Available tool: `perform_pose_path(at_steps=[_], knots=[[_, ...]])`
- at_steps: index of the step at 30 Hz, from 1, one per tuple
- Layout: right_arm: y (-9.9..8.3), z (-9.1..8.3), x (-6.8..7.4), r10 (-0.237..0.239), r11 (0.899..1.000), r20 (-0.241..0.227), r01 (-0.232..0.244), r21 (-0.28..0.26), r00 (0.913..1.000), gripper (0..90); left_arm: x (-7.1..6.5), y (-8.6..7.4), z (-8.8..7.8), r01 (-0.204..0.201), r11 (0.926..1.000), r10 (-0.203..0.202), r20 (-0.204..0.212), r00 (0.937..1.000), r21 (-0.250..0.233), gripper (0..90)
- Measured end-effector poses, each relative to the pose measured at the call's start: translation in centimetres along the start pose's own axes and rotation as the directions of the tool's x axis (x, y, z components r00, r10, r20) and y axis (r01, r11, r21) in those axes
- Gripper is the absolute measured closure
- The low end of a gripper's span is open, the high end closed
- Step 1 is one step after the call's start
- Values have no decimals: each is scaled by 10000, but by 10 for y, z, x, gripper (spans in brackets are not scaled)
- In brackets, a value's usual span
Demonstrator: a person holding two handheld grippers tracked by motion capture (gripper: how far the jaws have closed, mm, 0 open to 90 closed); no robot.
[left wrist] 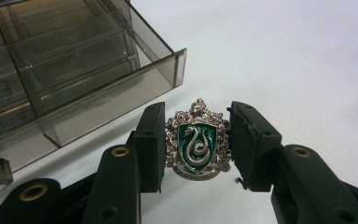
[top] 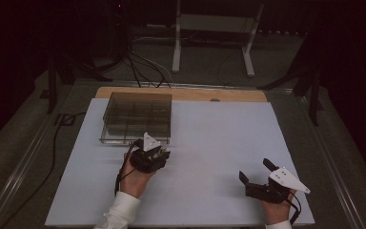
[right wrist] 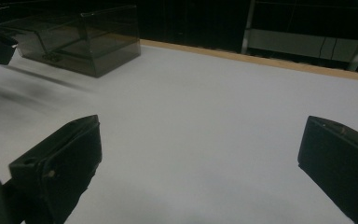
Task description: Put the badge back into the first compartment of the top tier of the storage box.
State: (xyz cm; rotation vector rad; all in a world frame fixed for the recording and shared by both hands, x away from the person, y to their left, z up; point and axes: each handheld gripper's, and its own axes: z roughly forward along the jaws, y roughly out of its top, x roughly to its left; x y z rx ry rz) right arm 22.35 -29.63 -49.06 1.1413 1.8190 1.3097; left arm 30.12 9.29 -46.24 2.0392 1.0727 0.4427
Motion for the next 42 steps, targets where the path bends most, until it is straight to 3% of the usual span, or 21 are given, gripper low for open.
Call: perform_pose_path(at_steps=[42], knots=[[0,0,0,9,10000,-1,-9,-2,10000,0,10,19,-28,-319,9994,324,316,9990,-160,591]])
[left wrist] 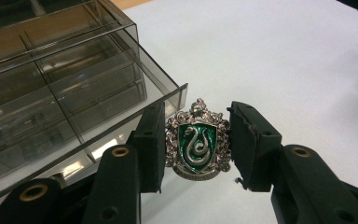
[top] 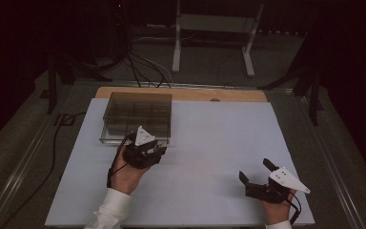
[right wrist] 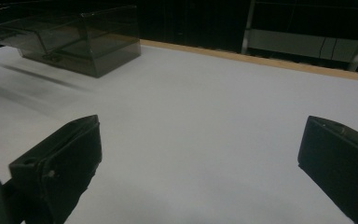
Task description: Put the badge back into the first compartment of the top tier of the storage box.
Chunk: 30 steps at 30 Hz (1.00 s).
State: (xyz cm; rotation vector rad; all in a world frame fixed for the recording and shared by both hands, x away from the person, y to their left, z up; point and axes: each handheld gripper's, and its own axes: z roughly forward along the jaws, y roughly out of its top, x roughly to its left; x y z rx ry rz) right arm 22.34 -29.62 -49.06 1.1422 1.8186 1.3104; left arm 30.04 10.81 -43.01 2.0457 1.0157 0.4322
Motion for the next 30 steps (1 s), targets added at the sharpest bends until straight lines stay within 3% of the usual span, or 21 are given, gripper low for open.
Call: perform_pose_path(at_steps=[30], knots=[[0,0,0,-3,10000,-3,3,-11,10000,0,20,5,-14,96,9999,-101,-402,9991,-141,591]])
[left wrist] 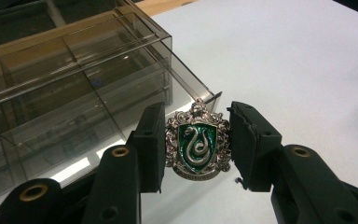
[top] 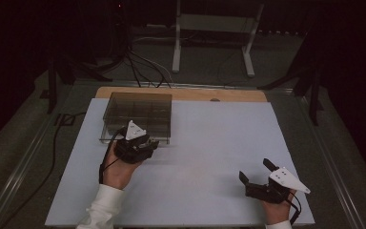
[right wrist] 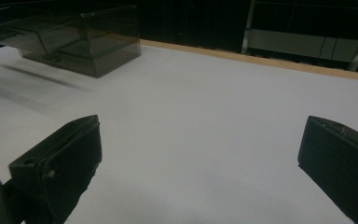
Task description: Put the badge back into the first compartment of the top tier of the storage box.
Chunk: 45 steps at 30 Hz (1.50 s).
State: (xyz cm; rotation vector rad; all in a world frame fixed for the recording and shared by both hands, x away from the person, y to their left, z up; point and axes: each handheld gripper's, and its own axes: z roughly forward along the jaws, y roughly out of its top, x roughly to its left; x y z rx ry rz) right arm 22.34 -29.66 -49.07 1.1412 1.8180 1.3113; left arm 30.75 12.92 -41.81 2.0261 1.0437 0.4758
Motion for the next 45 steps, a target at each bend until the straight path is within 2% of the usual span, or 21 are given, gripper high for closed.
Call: perform_pose_path(at_steps=[27,45], knots=[[0,0,1,2,10000,-6,-2,21,10000,0,18,6,-9,148,9998,-154,-412,9990,-148,591],[0,0,1,18,10000,-19,-18,9,10000,0,30,8,-14,382,9988,-405,-751,9964,-307,591]])
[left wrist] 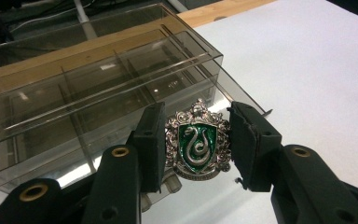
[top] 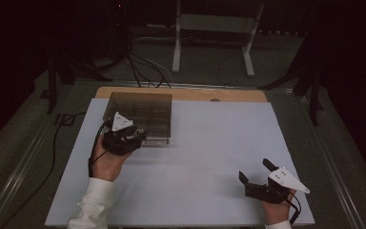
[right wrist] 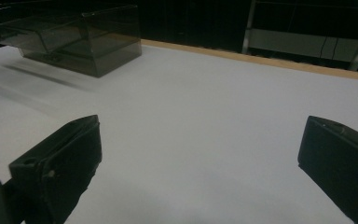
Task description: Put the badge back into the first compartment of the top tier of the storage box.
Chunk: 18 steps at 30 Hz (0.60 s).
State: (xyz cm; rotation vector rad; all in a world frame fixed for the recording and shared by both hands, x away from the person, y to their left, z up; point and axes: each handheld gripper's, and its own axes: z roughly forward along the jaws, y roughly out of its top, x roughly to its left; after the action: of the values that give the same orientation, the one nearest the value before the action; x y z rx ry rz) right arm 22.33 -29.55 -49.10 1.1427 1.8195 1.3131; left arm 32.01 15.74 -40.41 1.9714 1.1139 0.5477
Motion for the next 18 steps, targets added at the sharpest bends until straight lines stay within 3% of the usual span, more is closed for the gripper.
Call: perform_pose_path(at_steps=[18], knots=[[0,0,0,0,10000,4,0,4,10000,0,15,1,-3,262,9996,-264,-334,9991,-78,591]])
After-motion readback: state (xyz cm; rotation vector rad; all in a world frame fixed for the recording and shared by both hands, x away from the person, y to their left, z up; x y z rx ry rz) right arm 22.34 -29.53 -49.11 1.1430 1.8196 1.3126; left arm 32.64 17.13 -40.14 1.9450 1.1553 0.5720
